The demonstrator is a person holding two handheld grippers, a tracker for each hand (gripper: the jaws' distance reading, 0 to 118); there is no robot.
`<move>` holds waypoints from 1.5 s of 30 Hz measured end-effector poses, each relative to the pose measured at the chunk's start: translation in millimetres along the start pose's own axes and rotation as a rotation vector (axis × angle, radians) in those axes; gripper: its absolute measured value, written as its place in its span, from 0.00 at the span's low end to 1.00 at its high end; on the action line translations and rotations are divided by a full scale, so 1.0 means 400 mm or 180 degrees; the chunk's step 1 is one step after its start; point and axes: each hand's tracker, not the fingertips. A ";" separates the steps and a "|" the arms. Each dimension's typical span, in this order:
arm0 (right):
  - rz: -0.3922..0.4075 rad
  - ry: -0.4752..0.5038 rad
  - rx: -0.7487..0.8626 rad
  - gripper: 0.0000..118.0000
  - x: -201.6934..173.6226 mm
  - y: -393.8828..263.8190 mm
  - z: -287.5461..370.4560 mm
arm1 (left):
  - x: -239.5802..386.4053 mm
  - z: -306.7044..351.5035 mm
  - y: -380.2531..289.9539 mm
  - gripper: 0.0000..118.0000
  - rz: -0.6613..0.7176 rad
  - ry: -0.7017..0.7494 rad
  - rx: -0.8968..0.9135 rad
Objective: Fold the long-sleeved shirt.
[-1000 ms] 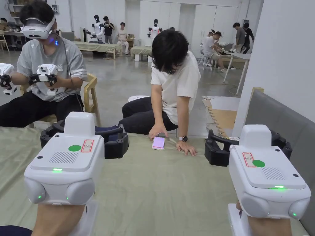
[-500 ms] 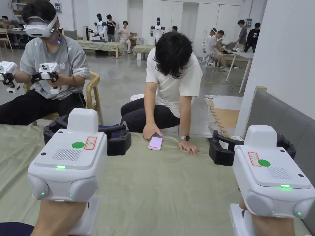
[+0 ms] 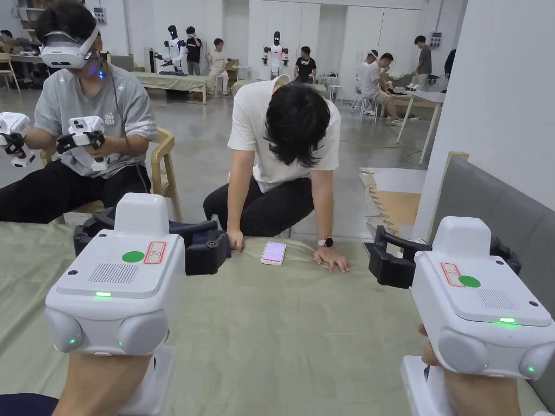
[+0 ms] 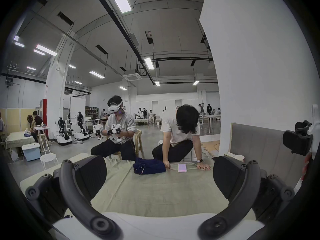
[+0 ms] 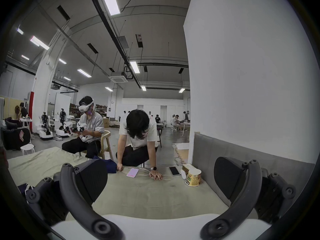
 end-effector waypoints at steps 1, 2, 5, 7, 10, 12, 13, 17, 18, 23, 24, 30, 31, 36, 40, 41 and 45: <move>0.0016 -0.0016 0.0002 1.00 -0.001 -0.003 -0.002 | 0.000 0.001 0.001 0.94 0.0020 -0.0025 -0.0012; 0.0053 -0.0043 0.0002 1.00 -0.003 -0.006 -0.004 | -0.001 0.000 0.001 0.94 0.0037 -0.0035 -0.0019; 0.0095 -0.0048 0.0005 1.00 -0.002 -0.010 -0.003 | -0.001 -0.001 -0.001 0.94 0.0037 -0.0015 -0.0010; 0.0082 -0.0028 -0.0005 1.00 -0.002 -0.010 -0.003 | -0.001 -0.003 -0.004 0.94 0.0034 -0.0013 0.0000; 0.0128 -0.0036 0.0038 1.00 -0.005 -0.011 0.000 | 0.000 0.000 -0.011 0.94 0.0025 -0.0005 0.0046; 0.0143 -0.0022 0.0071 1.00 -0.007 -0.010 0.003 | -0.001 0.002 -0.012 0.94 0.0035 -0.0018 0.0037; 0.0152 -0.0013 0.0067 1.00 -0.007 -0.010 0.003 | 0.000 0.002 -0.014 0.94 0.0023 -0.0023 0.0031; 0.0218 -0.0016 0.0077 1.00 -0.014 -0.011 0.003 | 0.003 0.003 -0.017 0.94 0.0010 -0.0021 0.0028; 0.0223 -0.0010 0.0082 1.00 -0.014 -0.012 0.004 | 0.003 0.003 -0.016 0.94 0.0013 -0.0020 0.0029; 0.0220 0.0007 0.0092 1.00 -0.017 -0.012 0.008 | 0.004 0.005 -0.013 0.94 0.0007 -0.0019 0.0059; 0.0212 0.0013 0.0088 1.00 -0.017 -0.012 0.007 | 0.004 0.006 -0.012 0.94 0.0016 -0.0019 0.0066; 0.0217 0.0025 0.0072 1.00 -0.018 -0.015 0.004 | 0.005 0.012 -0.011 0.94 0.0052 -0.0051 0.0076; 0.0221 0.0033 0.0071 1.00 -0.018 -0.016 0.004 | 0.005 0.012 -0.011 0.94 0.0060 -0.0058 0.0072; 0.0214 0.0040 0.0076 1.00 -0.019 -0.014 0.007 | 0.004 0.011 -0.013 0.94 0.0048 -0.0041 0.0066; 0.0221 0.0032 0.0066 1.00 -0.018 -0.016 0.004 | 0.005 0.013 -0.013 0.94 0.0037 -0.0036 0.0073; 0.0219 0.0029 0.0066 1.00 -0.017 -0.017 0.004 | 0.006 0.013 -0.014 0.94 0.0039 -0.0040 0.0072; 0.0212 0.0027 0.0063 1.00 -0.016 -0.019 0.004 | 0.008 0.013 -0.016 0.94 0.0038 -0.0042 0.0074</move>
